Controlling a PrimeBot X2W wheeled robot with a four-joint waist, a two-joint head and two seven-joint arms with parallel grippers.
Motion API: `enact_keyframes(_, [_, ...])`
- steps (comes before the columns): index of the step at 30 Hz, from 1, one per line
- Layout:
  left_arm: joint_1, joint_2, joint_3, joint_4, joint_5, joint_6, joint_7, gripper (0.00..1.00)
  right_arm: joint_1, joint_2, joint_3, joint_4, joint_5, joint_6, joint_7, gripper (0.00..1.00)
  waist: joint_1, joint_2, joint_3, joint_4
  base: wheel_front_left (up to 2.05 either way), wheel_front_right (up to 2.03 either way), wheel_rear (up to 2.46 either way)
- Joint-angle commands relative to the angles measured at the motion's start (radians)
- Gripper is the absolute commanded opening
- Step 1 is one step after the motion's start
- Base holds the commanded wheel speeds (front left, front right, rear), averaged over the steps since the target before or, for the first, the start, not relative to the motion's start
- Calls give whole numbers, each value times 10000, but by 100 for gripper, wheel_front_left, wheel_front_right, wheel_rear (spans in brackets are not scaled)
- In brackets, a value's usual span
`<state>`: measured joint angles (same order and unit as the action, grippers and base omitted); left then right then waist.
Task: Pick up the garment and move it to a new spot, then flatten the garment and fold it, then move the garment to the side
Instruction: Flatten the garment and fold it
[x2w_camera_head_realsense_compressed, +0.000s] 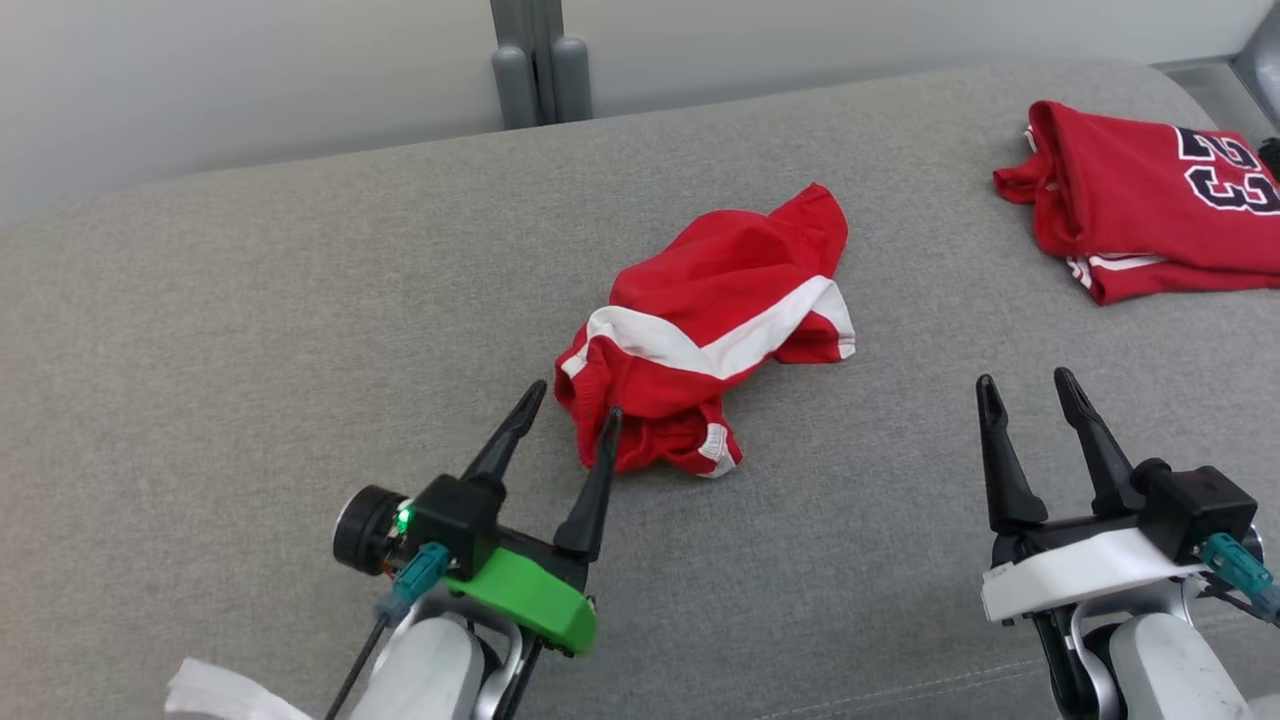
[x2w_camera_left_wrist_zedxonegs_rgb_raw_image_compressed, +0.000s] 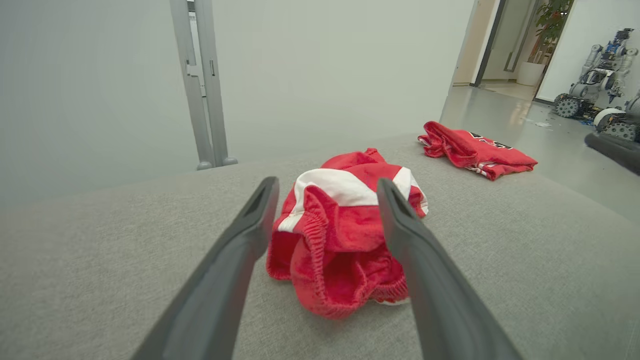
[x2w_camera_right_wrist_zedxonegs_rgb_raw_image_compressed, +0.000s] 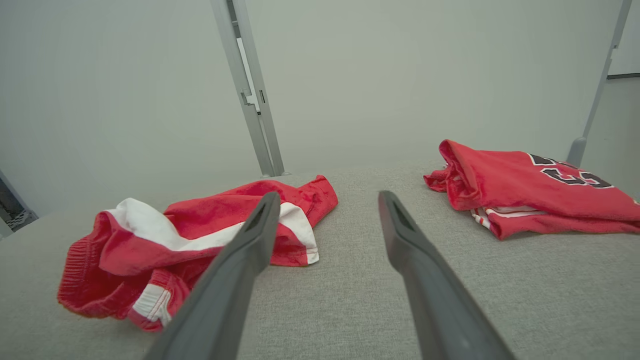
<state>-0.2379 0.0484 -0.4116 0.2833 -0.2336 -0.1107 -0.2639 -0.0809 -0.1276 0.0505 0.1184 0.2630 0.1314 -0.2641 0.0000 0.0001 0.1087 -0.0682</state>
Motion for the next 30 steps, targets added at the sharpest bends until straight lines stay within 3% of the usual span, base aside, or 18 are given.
enact_keyframes(1, [-323, 44, -243, 162, -31, 59, 0, 100, -137, 13, -13, -34, 91, -18, 1, 100, 0, -1, 493, -489, 0, 0, 0])
enact_keyframes(11, [-1372, 49, -1547, 1762, -125, 135, 0, 100, -462, 33, -91, -92, 166, -18, 1, 100, 0, -1, 1192, -1223, 0, 0, 0])
enact_keyframes(21, [-2105, 49, -2217, 3231, -586, 209, 0, 100, -705, 37, -39, -103, 189, -18, 1, 100, 0, -1, 1485, -1549, 0, 0, 0])
enact_keyframes(22, [-2148, 52, -2289, 3356, -637, 197, 0, 93, -705, 43, -38, -96, 186, -18, 1, 100, 0, -1, 1492, -1567, 0, 0, 0])
enact_keyframes(23, [-2249, 47, -2383, 3481, -725, 222, -1, 43, -700, 53, -42, -88, 184, -18, 1, 100, 0, -1, 1497, -1587, 0, 0, 0])
enact_keyframes(24, [-2350, 49, -2458, 3556, -767, 260, 0, 0, -693, 60, -47, -86, 187, -18, 1, 100, 0, -1, 1499, -1601, 0, 0, 0])
enact_keyframes(30, [-2568, 47, -2596, 3023, -1256, 408, 0, 0, -510, 77, -256, -71, 143, -18, 1, 100, 0, -1, 1383, -1428, 0, 0, 0])
